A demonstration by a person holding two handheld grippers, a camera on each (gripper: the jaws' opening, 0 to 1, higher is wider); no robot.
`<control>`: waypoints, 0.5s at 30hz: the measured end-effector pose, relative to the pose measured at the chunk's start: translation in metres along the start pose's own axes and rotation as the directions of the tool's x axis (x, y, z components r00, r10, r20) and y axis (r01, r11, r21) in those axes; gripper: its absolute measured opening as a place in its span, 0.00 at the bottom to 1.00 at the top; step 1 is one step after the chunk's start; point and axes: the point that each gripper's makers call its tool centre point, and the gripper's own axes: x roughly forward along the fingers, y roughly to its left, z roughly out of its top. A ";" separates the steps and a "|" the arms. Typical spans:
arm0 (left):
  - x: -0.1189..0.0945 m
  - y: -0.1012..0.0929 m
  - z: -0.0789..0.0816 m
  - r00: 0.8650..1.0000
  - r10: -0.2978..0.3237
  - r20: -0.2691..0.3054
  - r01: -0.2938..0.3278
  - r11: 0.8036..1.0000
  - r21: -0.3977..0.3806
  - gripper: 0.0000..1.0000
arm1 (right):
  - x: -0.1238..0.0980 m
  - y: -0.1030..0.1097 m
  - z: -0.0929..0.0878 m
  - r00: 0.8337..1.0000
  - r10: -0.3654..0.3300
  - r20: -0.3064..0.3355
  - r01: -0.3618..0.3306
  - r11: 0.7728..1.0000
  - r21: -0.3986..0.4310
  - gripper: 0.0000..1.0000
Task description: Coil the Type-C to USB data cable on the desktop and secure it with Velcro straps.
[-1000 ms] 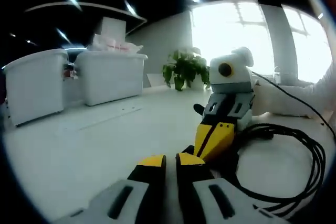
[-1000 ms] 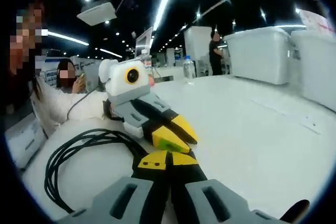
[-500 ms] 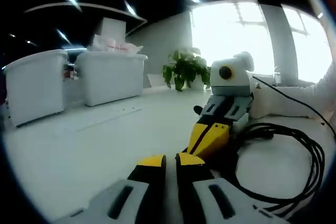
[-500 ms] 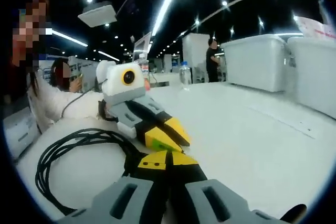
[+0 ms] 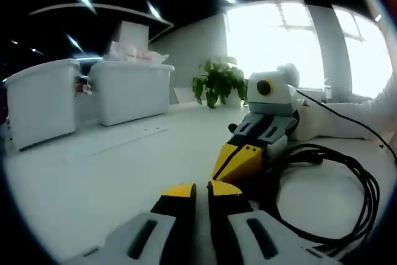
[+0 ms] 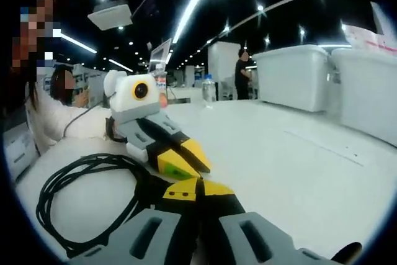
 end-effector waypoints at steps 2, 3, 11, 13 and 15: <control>0.000 0.000 0.000 1.000 0.000 0.000 0.000 1.000 0.000 0.09 | 0.000 -0.001 0.000 1.000 -0.004 0.003 0.004 1.000 -0.002 0.01; 0.000 0.000 0.000 1.000 0.000 0.000 0.000 1.000 0.000 0.09 | 0.000 -0.001 0.000 1.000 -0.008 0.006 0.008 1.000 -0.004 0.01; 0.000 0.000 0.000 1.000 -0.002 0.003 0.002 1.000 0.004 0.09 | -0.007 -0.020 -0.002 0.995 -0.098 0.017 0.098 0.995 -0.015 0.01; 0.000 0.000 0.000 1.000 -0.001 0.004 0.001 1.000 0.006 0.09 | -0.012 -0.026 -0.004 0.991 -0.130 -0.004 0.131 0.991 0.042 0.02; -0.001 -0.001 0.001 1.000 0.001 0.007 -0.002 1.000 0.016 0.09 | -0.015 -0.028 0.005 0.989 -0.147 0.031 0.142 0.982 0.124 0.11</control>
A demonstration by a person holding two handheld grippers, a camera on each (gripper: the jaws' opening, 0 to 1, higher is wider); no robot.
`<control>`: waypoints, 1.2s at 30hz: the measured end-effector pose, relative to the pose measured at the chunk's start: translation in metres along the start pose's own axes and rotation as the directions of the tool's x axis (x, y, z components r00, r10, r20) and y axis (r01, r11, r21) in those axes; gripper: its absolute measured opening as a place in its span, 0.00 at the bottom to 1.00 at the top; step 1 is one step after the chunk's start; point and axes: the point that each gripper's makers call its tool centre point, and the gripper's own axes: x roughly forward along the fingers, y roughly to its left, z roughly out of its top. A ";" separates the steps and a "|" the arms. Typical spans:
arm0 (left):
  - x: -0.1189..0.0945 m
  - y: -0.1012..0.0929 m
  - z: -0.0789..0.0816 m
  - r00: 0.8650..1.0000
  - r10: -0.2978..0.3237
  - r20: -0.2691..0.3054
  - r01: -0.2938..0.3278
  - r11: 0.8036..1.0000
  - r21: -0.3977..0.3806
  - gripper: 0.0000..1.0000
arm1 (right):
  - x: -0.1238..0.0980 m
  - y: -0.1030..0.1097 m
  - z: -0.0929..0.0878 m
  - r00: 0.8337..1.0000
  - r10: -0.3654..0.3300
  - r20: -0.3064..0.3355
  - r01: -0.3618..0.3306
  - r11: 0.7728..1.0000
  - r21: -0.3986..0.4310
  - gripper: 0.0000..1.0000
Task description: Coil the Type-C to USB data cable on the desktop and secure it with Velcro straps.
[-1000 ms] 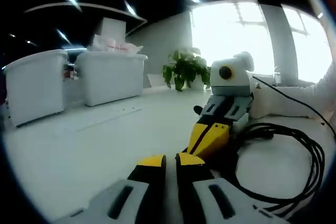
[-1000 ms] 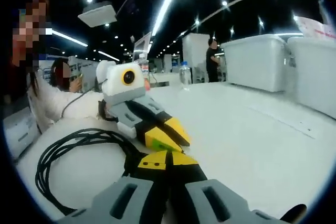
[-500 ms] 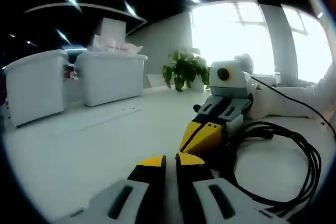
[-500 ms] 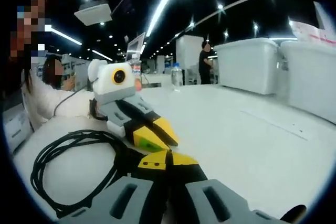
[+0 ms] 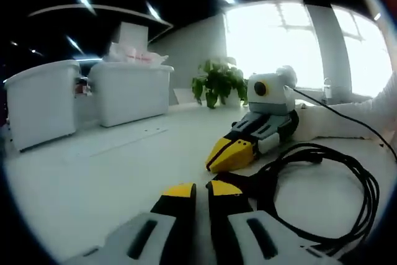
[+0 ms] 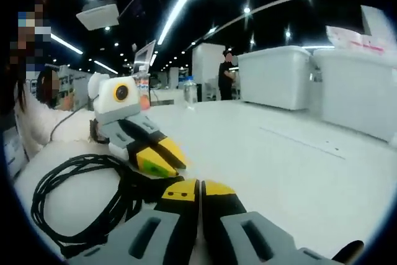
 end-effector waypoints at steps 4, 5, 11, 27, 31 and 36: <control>-0.004 0.001 0.000 1.000 -0.003 -0.010 0.004 0.999 0.047 0.09 | -0.009 -0.008 0.020 0.992 -0.067 0.109 0.061 0.997 0.052 0.18; -0.005 0.001 0.001 1.000 -0.008 -0.013 0.009 0.998 0.055 0.09 | -0.011 -0.013 0.020 0.989 -0.096 0.116 0.090 0.994 0.054 0.18; -0.027 0.002 0.038 0.981 -0.007 0.195 0.034 0.991 -0.133 0.07 | -0.022 -0.012 0.033 0.972 -0.159 0.171 0.144 0.984 0.101 0.18; -0.104 -0.021 0.049 0.939 0.202 0.279 -0.131 0.958 -0.254 0.07 | -0.082 0.014 0.047 0.869 -0.389 0.306 0.304 0.907 0.290 0.30; -0.107 -0.043 0.048 0.952 0.123 0.280 -0.051 0.966 -0.252 0.07 | -0.086 0.036 0.044 0.887 -0.347 0.304 0.295 0.934 0.203 0.45; -0.112 -0.063 0.046 0.959 0.079 0.270 -0.018 0.975 -0.221 0.07 | -0.091 0.071 0.041 0.908 -0.276 0.317 0.237 0.959 0.157 0.48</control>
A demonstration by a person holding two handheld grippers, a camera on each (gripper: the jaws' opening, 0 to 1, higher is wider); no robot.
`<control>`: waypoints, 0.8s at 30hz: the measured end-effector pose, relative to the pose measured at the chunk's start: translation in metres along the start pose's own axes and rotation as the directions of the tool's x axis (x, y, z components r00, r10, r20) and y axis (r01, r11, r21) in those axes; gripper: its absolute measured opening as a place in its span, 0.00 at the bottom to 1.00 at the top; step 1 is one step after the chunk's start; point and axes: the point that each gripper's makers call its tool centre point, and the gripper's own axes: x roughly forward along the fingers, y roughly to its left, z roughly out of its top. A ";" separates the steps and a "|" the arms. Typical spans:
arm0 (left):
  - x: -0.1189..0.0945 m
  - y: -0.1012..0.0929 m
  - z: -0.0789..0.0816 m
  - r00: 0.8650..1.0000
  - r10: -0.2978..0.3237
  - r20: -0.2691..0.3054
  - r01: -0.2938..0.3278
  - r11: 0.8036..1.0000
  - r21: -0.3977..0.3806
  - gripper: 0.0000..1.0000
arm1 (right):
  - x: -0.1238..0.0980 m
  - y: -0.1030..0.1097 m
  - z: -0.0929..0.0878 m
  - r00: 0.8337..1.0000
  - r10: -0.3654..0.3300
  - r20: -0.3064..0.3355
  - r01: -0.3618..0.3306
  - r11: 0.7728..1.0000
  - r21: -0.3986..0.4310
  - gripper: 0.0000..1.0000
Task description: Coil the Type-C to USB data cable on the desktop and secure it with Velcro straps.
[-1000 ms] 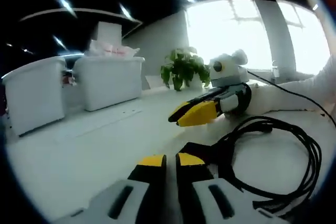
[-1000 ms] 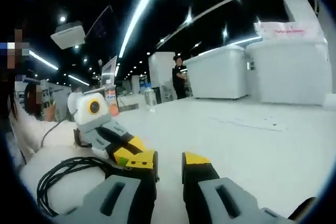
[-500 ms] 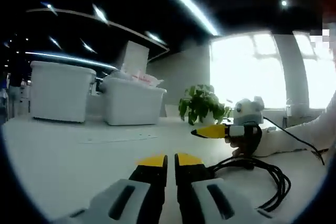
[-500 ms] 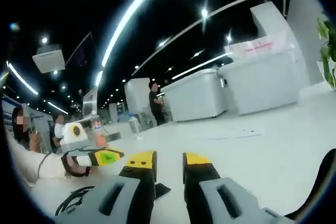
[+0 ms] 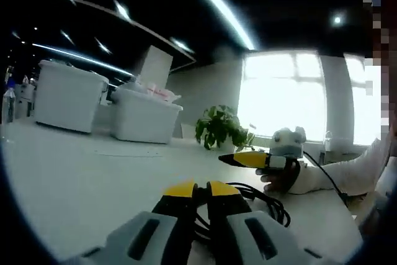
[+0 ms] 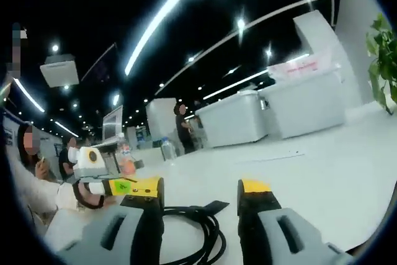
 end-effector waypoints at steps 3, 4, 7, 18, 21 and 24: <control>-0.004 -0.002 -0.002 1.000 0.020 0.002 -0.020 1.000 0.005 0.07 | -0.014 0.012 -0.002 1.000 0.012 -0.005 -0.012 0.998 -0.055 0.52; -0.005 -0.003 -0.002 0.999 0.033 0.003 -0.033 0.999 0.009 0.07 | -0.017 0.014 -0.002 1.000 0.014 -0.008 -0.014 0.998 -0.059 0.52; -0.009 -0.007 -0.003 0.999 0.036 0.000 -0.036 0.999 0.014 0.08 | -0.028 0.016 -0.007 0.999 0.008 -0.033 -0.011 0.996 -0.084 0.52; -0.001 -0.004 -0.024 0.993 -0.050 -0.111 0.057 0.997 0.057 0.34 | -0.026 0.006 -0.027 0.992 0.005 -0.130 -0.026 0.986 -0.165 0.42; -0.003 0.001 -0.020 0.994 -0.056 -0.098 0.059 0.998 0.029 0.39 | -0.027 0.009 -0.030 0.989 0.019 -0.148 -0.044 0.984 -0.170 0.43; -0.004 -0.004 -0.017 0.994 -0.078 -0.081 0.076 0.997 -0.028 0.39 | -0.029 0.010 -0.029 0.989 0.019 -0.144 -0.045 0.982 -0.184 0.42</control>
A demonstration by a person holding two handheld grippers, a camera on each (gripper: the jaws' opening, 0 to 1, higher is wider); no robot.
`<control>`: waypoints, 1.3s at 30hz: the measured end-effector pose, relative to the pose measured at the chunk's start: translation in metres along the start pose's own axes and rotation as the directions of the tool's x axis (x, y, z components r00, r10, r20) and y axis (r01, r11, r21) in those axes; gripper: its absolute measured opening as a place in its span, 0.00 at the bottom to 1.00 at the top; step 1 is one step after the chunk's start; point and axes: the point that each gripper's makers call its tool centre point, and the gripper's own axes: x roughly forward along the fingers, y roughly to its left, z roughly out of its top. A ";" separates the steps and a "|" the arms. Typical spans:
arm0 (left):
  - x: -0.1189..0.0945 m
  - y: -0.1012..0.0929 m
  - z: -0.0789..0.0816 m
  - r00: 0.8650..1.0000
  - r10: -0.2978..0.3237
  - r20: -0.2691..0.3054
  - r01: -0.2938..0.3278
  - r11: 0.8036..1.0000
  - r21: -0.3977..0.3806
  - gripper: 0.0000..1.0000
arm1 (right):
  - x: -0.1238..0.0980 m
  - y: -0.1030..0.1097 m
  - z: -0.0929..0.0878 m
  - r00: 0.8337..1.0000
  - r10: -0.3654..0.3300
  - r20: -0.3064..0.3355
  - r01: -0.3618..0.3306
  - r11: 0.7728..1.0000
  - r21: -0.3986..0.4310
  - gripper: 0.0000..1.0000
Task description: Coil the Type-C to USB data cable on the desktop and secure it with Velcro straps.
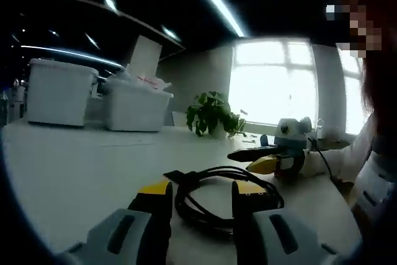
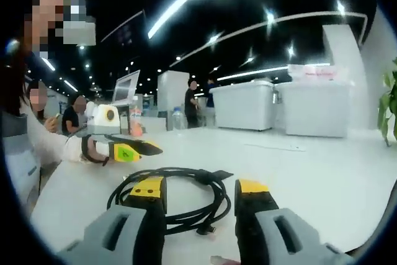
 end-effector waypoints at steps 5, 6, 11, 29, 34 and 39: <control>0.003 -0.009 -0.007 0.999 -0.020 -0.032 0.021 0.999 0.038 0.40 | -0.002 -0.001 0.002 1.000 -0.016 0.004 0.016 0.999 0.039 0.41; 0.003 -0.010 -0.009 0.999 -0.021 -0.038 0.023 0.999 0.046 0.40 | -0.001 -0.001 -0.001 1.000 -0.022 -0.009 0.022 0.999 0.036 0.41; 0.003 -0.011 -0.013 0.998 -0.019 -0.062 0.024 0.996 0.081 0.40 | 0.000 0.000 -0.011 0.998 -0.027 -0.051 0.026 1.000 -0.011 0.41; 0.003 -0.006 -0.013 0.998 0.009 -0.060 -0.002 0.994 0.109 0.39 | 0.001 0.007 -0.006 0.999 0.003 -0.035 -0.006 0.996 -0.086 0.44; 0.003 -0.007 -0.014 0.998 0.008 -0.067 0.000 0.992 0.125 0.39 | 0.001 0.009 -0.007 0.999 0.008 -0.036 -0.012 0.995 -0.104 0.45; 0.003 -0.008 -0.016 0.997 0.007 -0.076 0.004 0.990 0.139 0.39 | 0.001 0.009 -0.005 1.000 0.006 -0.029 -0.009 0.994 -0.109 0.45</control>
